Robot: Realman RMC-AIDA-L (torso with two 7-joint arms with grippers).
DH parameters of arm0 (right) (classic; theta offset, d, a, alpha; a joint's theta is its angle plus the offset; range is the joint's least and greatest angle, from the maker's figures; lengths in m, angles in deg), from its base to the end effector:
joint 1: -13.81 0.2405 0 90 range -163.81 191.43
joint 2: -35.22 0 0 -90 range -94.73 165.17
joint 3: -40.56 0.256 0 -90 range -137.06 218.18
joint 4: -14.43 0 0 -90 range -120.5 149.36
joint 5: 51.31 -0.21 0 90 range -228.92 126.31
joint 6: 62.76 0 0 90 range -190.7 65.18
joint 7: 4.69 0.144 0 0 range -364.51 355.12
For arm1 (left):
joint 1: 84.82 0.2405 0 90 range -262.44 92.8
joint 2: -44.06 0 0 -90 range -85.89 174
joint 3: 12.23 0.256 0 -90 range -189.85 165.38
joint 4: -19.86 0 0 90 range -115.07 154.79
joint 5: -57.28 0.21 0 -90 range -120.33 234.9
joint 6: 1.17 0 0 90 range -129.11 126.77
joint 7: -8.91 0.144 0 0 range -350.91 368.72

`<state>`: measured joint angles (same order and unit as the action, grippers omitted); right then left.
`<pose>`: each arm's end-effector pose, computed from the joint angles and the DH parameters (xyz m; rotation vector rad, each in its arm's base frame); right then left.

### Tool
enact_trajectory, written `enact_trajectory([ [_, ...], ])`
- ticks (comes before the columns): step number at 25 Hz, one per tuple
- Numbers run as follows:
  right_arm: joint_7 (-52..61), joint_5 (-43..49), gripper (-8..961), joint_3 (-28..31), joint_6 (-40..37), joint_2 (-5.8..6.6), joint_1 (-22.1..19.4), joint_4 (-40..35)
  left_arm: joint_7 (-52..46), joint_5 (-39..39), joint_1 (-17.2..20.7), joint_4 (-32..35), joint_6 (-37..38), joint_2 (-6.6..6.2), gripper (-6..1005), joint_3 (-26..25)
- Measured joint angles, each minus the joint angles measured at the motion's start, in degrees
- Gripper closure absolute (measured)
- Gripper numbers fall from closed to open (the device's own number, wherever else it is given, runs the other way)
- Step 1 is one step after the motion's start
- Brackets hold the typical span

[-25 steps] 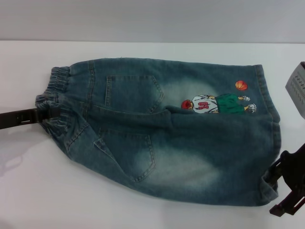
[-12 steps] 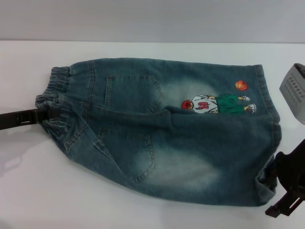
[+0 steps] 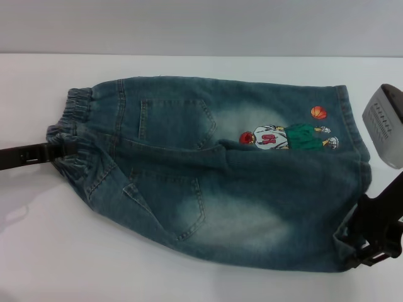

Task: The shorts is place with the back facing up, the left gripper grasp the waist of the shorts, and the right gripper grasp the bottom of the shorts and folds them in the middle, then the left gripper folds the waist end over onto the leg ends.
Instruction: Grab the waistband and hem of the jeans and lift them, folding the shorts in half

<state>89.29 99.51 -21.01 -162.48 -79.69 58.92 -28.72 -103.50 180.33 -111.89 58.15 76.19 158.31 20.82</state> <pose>0.2458 0.3390 0.0005 2.8677 -0.3470 0.5979 -0.3371 0.3380 0.0478 -2.2157 -1.4473 -0.5408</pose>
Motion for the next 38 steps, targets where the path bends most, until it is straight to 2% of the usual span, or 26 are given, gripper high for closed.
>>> enact_trajectory([
  [2,-0.01,0.07,537,-0.62,0.02,-0.05,0.01,0.0,0.0,0.0,0.0,-0.04,0.03,-0.01,950,0.0],
  [7,-0.03,0.12,777,-1.0,0.05,-0.13,0.0,-0.06,0.0,0.0,0.13,0.0,0.12,-0.02,950,0.0],
  [13,-0.38,-0.36,954,-0.35,-0.08,-0.06,-0.41,-0.56,0.0,0.0,0.17,0.17,0.25,-0.02,950,0.0],
  [20,-2.65,-6.31,954,5.51,-2.72,1.44,-2.27,-3.21,0.0,-1.94,0.25,0.46,1.3,-0.02,950,-0.09],
  [29,-3.07,-17.5,955,17.44,-4.68,3.57,-7.38,-8.14,0.0,-9.42,0.28,1.65,4.34,-0.3,949,-0.19],
  [34,-3.85,-25.07,955,24.35,-1.1,3.79,-10.77,-9.82,0.0,-12.53,0.07,1.88,3.89,-0.19,949,-0.62],
  [38,-4.4,-28.52,954,27.34,3.37,3.56,-12.36,-9.81,-0.04,-12.78,-0.47,1.88,1.53,-0.05,949,-0.71],
])
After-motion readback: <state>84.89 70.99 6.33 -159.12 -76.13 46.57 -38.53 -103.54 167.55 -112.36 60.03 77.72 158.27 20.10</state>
